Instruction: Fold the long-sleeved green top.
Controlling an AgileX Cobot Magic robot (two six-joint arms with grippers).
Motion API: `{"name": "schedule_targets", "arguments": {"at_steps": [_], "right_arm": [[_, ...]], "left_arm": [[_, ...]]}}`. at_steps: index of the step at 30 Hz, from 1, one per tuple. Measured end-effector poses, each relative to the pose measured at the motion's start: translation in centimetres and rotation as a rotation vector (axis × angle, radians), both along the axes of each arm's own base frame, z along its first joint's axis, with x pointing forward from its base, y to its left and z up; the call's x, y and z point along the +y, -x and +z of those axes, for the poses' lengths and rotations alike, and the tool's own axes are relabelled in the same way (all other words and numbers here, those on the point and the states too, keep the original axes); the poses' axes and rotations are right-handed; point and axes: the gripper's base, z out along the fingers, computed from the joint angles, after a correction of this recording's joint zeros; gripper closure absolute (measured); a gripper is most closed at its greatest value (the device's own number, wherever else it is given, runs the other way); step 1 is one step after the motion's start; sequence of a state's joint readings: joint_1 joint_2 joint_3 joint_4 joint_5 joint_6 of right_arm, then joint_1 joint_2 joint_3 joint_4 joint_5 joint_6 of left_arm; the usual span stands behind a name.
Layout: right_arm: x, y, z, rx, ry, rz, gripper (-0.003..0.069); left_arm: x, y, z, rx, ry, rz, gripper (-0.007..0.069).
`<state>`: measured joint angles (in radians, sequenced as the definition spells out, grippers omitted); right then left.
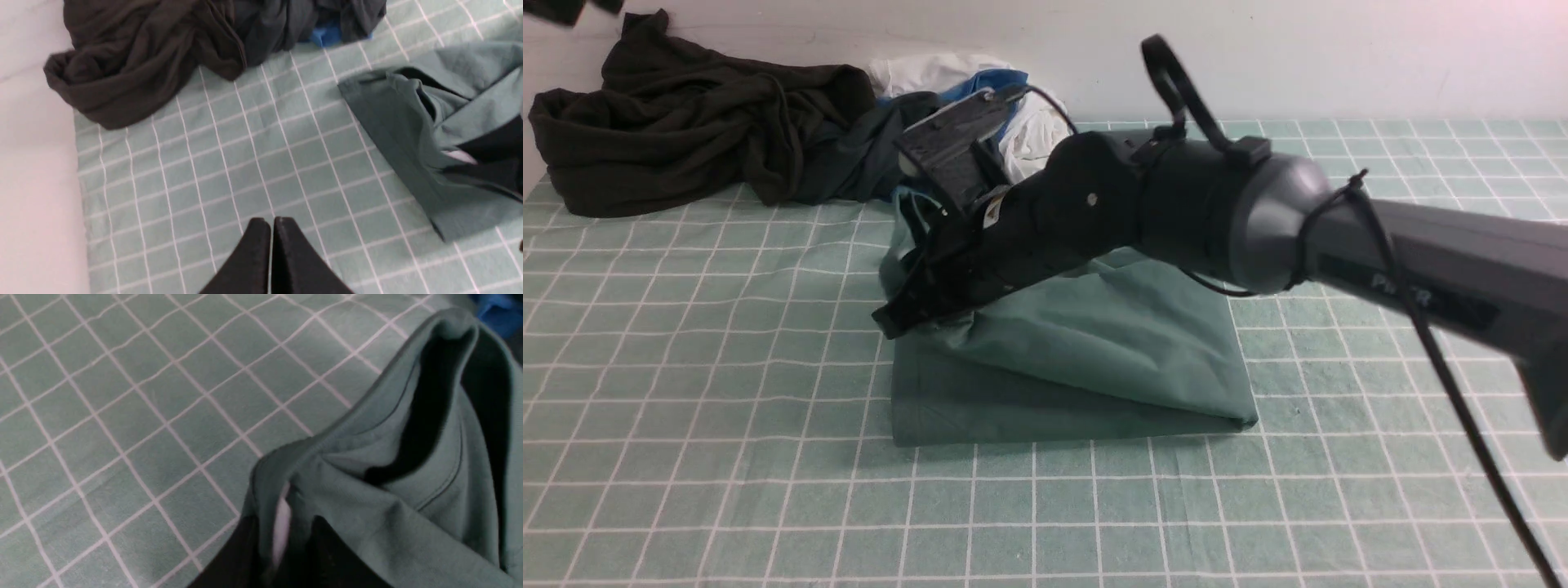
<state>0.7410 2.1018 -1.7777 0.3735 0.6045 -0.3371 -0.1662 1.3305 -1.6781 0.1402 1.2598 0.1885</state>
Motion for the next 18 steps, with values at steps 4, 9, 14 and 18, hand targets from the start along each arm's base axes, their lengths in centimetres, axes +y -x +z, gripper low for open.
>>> {"name": "schedule_targets", "arguments": {"at_steps": [4,9,14,18], "right_arm": [[0.1,0.3,2.5,0.025,-0.003,0.037,0.0313],[-4.0,1.7,9.7,0.058,0.091,0.074,0.0241],[-8.5,3.1,13.7,0.061,0.139,0.035,0.0339],[-13.3,6.0,16.3,0.033,0.124,-0.030,0.0526]], "left_arm": [[0.6,3.4,-2.5,0.065,0.006,0.023,0.0628],[1.7,10.3,-6.9,0.058,0.050,0.070,0.0628],[2.3,13.7,-11.0,-0.015,0.094,0.088,0.0628],[2.6,16.7,-14.5,-0.182,0.145,0.073,0.0628]]}}
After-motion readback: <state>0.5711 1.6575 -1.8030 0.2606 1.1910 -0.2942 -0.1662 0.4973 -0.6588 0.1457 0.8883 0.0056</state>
